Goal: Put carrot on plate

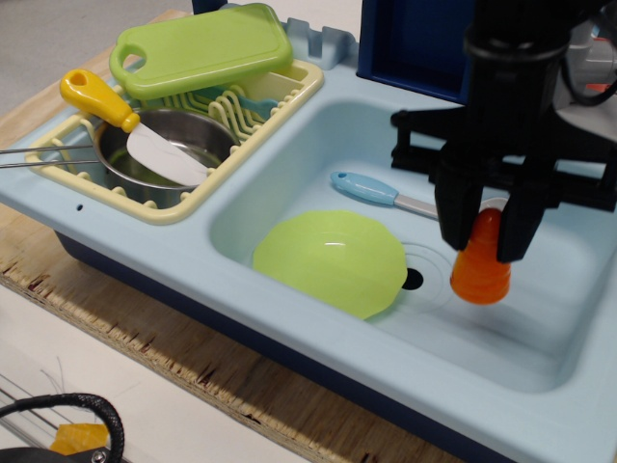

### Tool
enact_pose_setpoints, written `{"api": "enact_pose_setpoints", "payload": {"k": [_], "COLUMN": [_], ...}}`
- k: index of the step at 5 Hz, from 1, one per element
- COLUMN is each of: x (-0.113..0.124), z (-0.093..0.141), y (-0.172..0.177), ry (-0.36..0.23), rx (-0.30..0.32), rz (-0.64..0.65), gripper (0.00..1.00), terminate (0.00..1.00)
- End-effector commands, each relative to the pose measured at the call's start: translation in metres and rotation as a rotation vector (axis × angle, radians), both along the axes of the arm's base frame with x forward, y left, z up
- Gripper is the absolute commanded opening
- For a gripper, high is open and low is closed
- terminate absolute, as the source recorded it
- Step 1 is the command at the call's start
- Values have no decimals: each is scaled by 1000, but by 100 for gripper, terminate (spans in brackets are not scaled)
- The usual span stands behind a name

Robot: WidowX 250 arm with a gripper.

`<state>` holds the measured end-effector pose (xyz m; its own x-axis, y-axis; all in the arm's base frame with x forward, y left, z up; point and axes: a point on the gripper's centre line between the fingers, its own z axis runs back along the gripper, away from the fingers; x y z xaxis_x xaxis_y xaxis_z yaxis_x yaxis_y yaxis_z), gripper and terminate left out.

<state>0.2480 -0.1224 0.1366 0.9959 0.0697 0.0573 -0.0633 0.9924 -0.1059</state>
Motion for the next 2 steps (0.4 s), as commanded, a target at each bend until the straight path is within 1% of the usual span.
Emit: {"api": "enact_pose_setpoints", "payload": {"k": [1,2], "x": [7,8], "z": [31,32], "y": [-6,0], "ry": [-80,-80], "rx": [-24,-33], "rz": [-12,-2], "gripper": [0,0], "terminate": [0,0]}}
